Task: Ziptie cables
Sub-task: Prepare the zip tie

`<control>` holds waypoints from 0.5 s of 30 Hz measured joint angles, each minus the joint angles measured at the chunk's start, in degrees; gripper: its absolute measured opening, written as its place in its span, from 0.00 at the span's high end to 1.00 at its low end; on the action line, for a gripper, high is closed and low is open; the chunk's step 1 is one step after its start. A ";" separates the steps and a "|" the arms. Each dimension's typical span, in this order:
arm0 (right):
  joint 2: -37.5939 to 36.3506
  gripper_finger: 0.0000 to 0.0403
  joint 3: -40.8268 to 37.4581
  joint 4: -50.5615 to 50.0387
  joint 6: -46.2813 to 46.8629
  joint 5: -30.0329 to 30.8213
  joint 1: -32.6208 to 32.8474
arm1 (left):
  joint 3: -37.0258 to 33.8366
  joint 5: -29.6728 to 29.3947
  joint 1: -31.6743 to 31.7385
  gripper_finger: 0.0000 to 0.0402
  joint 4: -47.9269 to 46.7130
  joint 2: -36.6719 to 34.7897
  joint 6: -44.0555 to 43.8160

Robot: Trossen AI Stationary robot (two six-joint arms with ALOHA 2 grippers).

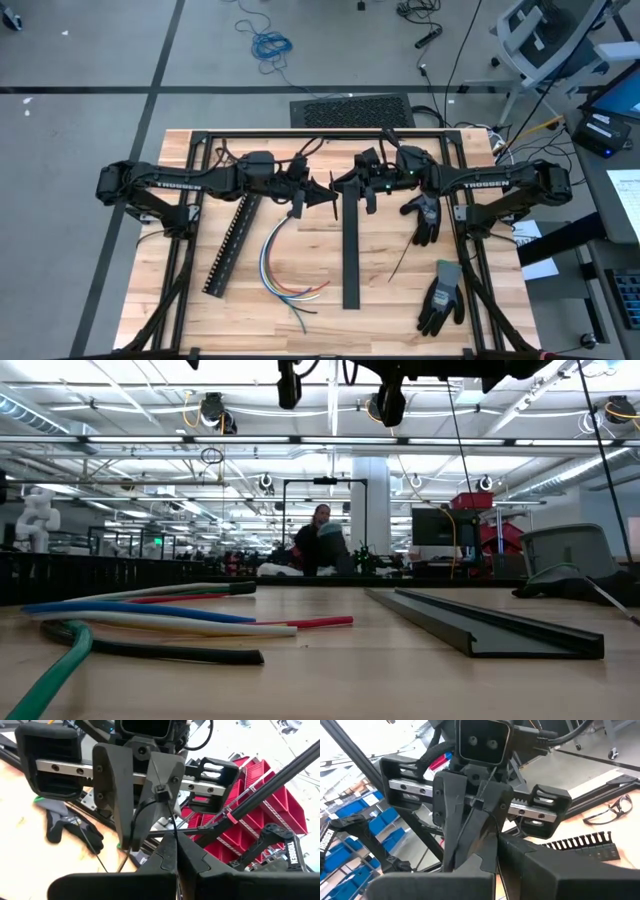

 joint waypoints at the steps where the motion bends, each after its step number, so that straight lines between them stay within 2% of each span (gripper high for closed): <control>1: 0.00 1.00 0.00 0.09 -0.13 0.00 -0.01 | 0.00 0.04 0.00 1.00 -0.02 0.00 0.00; 15: 0.04 1.00 0.00 -0.39 -1.40 1.18 1.51 | 0.00 1.65 2.92 1.00 -1.77 -0.01 0.20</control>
